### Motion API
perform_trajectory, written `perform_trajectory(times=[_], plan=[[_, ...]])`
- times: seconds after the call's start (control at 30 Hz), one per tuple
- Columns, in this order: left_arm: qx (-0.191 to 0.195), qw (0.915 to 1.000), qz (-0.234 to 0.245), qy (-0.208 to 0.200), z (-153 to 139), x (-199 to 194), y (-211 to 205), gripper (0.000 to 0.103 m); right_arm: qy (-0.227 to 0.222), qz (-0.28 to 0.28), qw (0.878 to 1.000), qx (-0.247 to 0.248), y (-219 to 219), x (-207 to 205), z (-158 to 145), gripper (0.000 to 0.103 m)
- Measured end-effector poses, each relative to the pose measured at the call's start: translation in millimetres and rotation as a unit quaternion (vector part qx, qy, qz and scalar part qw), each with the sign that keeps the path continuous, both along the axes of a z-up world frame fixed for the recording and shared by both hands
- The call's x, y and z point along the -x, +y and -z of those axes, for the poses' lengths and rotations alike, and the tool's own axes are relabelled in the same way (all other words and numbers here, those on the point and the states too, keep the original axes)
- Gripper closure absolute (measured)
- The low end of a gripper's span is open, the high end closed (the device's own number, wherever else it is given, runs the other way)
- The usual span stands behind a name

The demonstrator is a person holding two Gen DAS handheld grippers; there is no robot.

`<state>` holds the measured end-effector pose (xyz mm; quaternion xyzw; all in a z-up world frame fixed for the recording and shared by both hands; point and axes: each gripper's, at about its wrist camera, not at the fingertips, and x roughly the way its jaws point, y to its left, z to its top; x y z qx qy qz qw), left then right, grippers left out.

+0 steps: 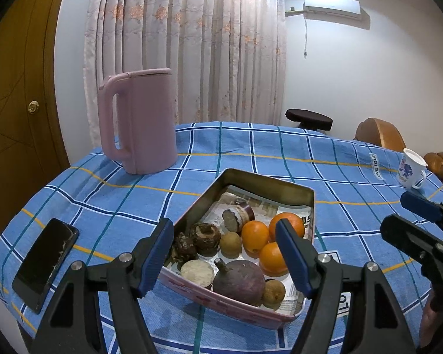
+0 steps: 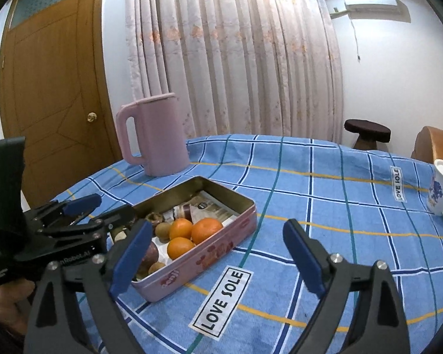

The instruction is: Organize fruits

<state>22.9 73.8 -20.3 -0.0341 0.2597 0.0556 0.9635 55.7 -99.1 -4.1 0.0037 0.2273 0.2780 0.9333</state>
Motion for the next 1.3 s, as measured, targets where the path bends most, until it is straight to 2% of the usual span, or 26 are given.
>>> perform_trajectory(times=[0.47, 0.7, 1.3], plan=[[0.004, 1.0, -0.005, 0.004, 1.1, 1.0, -0.1, 0.03, -0.016, 0.008, 1.0, -0.003, -4.4, 7.9, -4.9, 0.01], [-0.007, 0.9999, -0.008, 0.007, 0.8, 0.8, -2.7, 0.03, -0.022, 0.009, 1.0, -0.003, -5.1, 9.7, -5.4, 0.01], [0.006, 1.0, 0.006, 0.001, -7.7, 5.9, -6.8, 0.03, -0.053, 0.012, 0.998, 0.012, -5.3, 22.7, -10.8, 0.01]])
